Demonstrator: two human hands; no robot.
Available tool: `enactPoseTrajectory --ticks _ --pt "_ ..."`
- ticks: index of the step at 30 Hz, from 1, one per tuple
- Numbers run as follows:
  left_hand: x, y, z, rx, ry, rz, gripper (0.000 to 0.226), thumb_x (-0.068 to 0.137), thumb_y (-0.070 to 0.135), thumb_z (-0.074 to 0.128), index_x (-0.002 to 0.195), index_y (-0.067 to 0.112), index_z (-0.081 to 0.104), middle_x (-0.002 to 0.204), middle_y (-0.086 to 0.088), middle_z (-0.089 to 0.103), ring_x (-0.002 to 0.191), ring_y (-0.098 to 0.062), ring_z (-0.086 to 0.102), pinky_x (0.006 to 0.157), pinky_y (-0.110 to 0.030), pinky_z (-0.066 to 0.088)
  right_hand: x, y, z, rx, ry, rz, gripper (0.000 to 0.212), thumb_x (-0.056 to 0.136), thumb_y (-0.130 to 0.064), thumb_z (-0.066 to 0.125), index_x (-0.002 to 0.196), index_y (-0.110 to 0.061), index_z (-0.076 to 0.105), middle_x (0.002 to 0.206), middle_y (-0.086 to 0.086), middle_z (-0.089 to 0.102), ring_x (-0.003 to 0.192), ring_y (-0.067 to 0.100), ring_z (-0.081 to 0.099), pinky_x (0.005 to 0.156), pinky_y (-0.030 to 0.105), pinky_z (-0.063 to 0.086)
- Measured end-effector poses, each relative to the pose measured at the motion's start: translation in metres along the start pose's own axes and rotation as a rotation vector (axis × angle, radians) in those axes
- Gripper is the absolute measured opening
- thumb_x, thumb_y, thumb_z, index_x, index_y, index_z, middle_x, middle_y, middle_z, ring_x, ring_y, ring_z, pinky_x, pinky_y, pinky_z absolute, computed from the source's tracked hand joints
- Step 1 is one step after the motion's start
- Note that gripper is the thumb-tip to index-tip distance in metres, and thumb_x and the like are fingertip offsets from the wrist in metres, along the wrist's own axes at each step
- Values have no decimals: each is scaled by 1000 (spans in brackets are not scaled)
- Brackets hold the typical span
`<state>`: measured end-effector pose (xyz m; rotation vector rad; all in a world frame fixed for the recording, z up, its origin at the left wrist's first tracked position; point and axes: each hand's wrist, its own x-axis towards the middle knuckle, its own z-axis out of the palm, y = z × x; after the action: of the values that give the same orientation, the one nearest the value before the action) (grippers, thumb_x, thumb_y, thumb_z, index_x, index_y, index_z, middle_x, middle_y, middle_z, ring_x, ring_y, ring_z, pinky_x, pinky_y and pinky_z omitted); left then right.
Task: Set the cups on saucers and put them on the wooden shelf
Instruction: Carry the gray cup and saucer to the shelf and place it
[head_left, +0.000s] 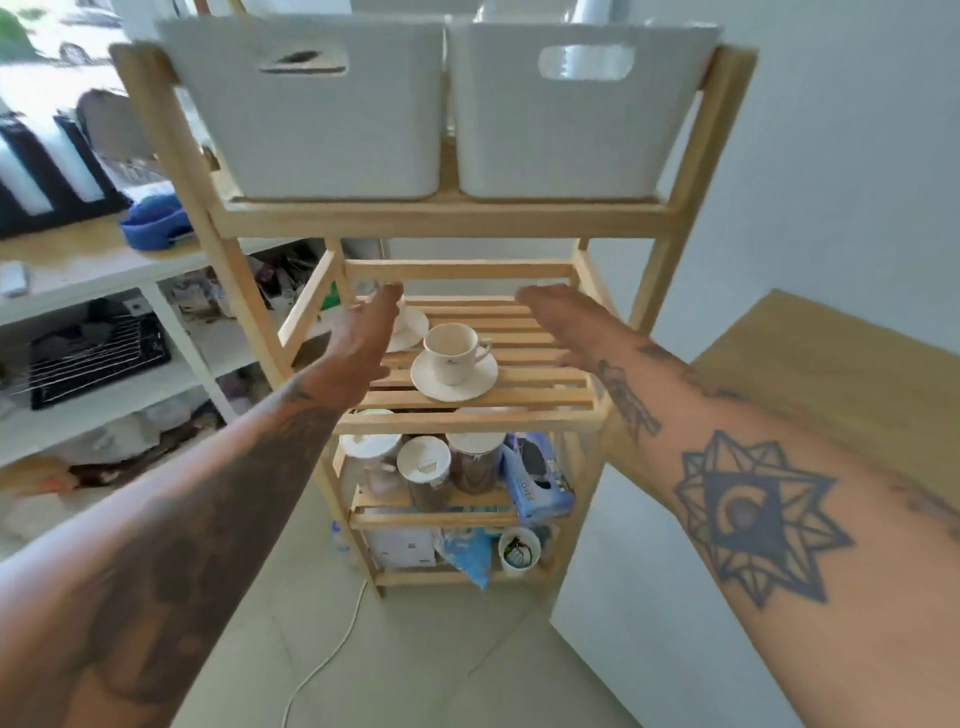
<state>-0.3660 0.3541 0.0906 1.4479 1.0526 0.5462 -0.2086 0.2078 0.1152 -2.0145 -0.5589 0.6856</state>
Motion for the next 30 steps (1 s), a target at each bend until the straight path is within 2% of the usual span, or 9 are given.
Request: enactPoseTrajectory --ticks 2,4,9,13,16,18,22,27,30 --pt "-37 1 20 12 -87 14 60 92 59 52 132 14 60 134 -10 56 120 -31 53 82 -41 49 -35 19 -35 -10 26 43 54 100 -44 47 146 -16 46 151 9 46 123 27 49 110 41 40" --pt "-70 6 47 54 -190 40 60 92 61 51 128 15 63 130 -9 58 120 -31 54 81 -40 49 -68 47 -80 -18 84 79 58 100 -44 47 149 -15 42 155 9 43 136 31 44 114 44 38" --pt "-129 29 136 117 -396 109 64 90 65 51 129 16 63 130 -12 59 116 -33 56 86 -43 51 -154 112 -187 86 313 145 51 96 -48 51 138 -17 55 141 10 56 121 30 54 105 43 45" --pt "-177 54 228 135 -562 164 60 87 66 54 121 18 68 120 -10 62 101 -26 59 80 -41 53 -215 161 -265 164 515 217 50 95 -49 54 136 -21 57 146 7 53 131 31 50 104 44 45" --pt "-212 63 293 195 -725 222 61 89 65 52 126 18 66 118 -2 60 110 -26 58 82 -40 54 -247 194 -312 210 646 290 50 96 -48 54 135 -18 57 143 9 55 128 31 52 100 42 45" --pt "-229 63 331 224 -834 246 59 92 63 51 129 19 63 116 2 57 114 -24 56 80 -37 53 -264 212 -335 258 700 344 49 96 -47 54 136 -19 56 145 6 52 131 31 50 99 42 45" --pt "-258 55 400 298 -999 202 54 90 57 59 125 17 64 115 -4 60 99 -22 59 84 -40 56 -297 245 -370 360 813 467 49 95 -47 57 137 -22 54 150 4 46 135 30 46 92 41 43" --pt "-290 18 460 444 -1194 96 56 84 57 66 126 20 63 114 -1 59 102 -23 59 83 -40 55 -321 290 -397 373 901 631 51 93 -51 56 137 -25 52 150 2 46 134 30 46 100 45 43" --pt "-299 -10 484 500 -1239 11 61 81 57 68 129 21 58 124 0 57 112 -25 55 88 -43 53 -322 314 -401 408 902 681 49 95 -50 55 137 -26 52 152 3 44 136 30 44 96 44 41"
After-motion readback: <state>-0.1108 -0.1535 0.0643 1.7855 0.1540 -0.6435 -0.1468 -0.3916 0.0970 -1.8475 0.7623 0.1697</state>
